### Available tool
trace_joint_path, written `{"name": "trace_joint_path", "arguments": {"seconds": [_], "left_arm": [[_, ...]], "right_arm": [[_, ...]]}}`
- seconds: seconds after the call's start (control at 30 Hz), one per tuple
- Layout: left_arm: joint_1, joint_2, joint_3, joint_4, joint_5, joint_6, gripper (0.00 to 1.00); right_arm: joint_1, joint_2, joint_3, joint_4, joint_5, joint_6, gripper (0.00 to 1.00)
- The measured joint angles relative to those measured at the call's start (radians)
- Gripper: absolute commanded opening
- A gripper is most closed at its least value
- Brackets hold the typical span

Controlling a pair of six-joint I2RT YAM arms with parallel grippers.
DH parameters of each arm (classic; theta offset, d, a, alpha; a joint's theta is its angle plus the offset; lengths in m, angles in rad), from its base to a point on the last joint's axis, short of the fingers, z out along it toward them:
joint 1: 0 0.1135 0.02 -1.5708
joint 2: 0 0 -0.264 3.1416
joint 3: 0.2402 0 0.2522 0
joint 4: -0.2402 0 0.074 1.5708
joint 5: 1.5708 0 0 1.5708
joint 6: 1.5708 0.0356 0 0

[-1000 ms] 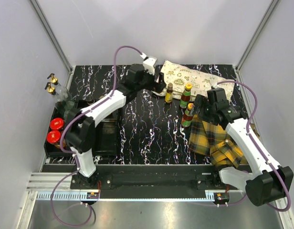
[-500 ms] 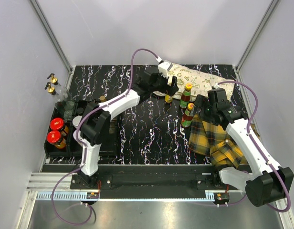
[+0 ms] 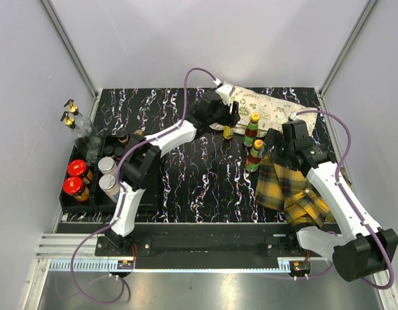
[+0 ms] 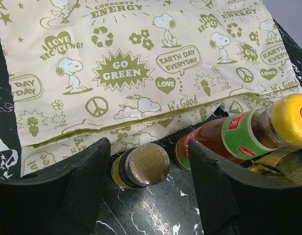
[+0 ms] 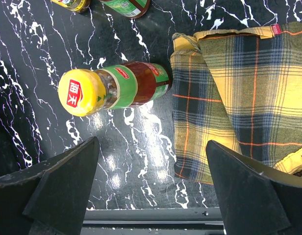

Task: Organize the condiment bottles
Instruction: Pick up the bottle from the center of the board, then place the bottle in the storage box.

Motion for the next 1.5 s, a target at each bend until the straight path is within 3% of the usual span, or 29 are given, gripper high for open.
{"name": "trace_joint_path", "arguments": {"seconds": [0.1,0.17,0.37,0.7,0.83,1.23,1.5], "left_arm": [[0.000,0.005,0.000,0.000,0.000,0.000,0.58],[0.000,0.007,0.000,-0.003,0.000,0.002,0.46],[0.001,0.007,0.005,-0.005,-0.015,0.011,0.00],[0.000,-0.013,0.004,-0.055,-0.050,0.015,0.00],[-0.003,-0.101,-0.060,-0.132,-0.088,0.032,0.00],[-0.004,-0.639,-0.398,-0.183,-0.357,0.094,0.00],[-0.003,-0.853,-0.587,-0.193,-0.568,0.095,0.00]], "right_arm": [[0.000,-0.004,0.000,-0.002,0.001,0.000,1.00],[0.000,-0.005,0.000,-0.002,0.002,0.000,1.00],[0.000,-0.005,0.000,-0.003,0.005,0.000,1.00],[0.000,-0.005,0.000,-0.003,0.006,0.000,1.00],[0.000,-0.005,0.000,-0.003,0.007,0.000,1.00],[0.000,0.015,0.000,-0.001,0.006,-0.004,1.00],[0.000,0.035,0.000,0.000,-0.001,-0.005,1.00]]}}
